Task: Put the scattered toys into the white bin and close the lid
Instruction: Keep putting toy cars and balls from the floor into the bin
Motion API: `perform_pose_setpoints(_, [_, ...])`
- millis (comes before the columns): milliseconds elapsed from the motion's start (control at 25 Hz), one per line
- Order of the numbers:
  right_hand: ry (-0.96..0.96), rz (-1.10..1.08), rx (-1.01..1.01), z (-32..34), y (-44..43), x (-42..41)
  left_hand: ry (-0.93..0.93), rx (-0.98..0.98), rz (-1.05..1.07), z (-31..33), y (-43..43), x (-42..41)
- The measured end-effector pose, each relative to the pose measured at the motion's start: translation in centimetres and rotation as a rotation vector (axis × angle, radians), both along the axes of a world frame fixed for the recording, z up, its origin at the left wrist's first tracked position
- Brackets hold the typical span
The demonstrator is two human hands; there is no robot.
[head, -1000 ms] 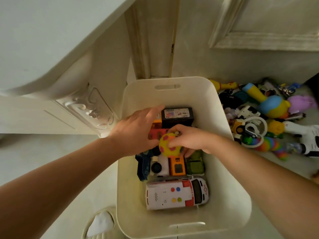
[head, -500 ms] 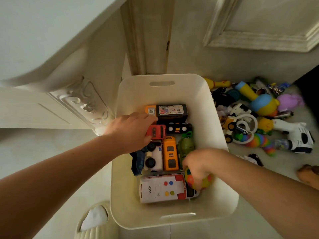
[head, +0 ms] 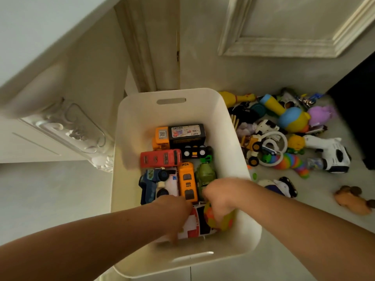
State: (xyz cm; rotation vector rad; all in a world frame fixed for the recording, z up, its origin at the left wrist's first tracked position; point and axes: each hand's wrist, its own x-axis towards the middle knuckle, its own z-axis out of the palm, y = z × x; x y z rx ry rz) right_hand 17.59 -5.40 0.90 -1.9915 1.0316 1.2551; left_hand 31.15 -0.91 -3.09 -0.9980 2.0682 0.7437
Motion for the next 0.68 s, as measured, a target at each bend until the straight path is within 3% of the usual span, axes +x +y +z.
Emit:
perform_pose_setpoints(240, [-0.535, -0.638, -0.157, 2.1, -5.4, 3.6, 0.062, 0.049, 0.172, 0.0, -0.8, 2.4])
perform_pose_setpoints(440, [-0.886, -1.184, -0.259, -0.6, -6.7, 9.8, 0.182, -0.116, 0.287, 1.0, -1.2, 3.1])
perform_pose_setpoints(600, [-0.898, -1.113, -0.329, -1.1, -5.3, 9.2, 0.208, -0.142, 0.371, 1.7, -1.7, 3.2])
perform_pose_setpoints(680, [-0.997, -1.176, -0.359, -0.3, -5.7, 7.1, 0.279, -0.182, 0.445, 2.4, -2.0, 2.8])
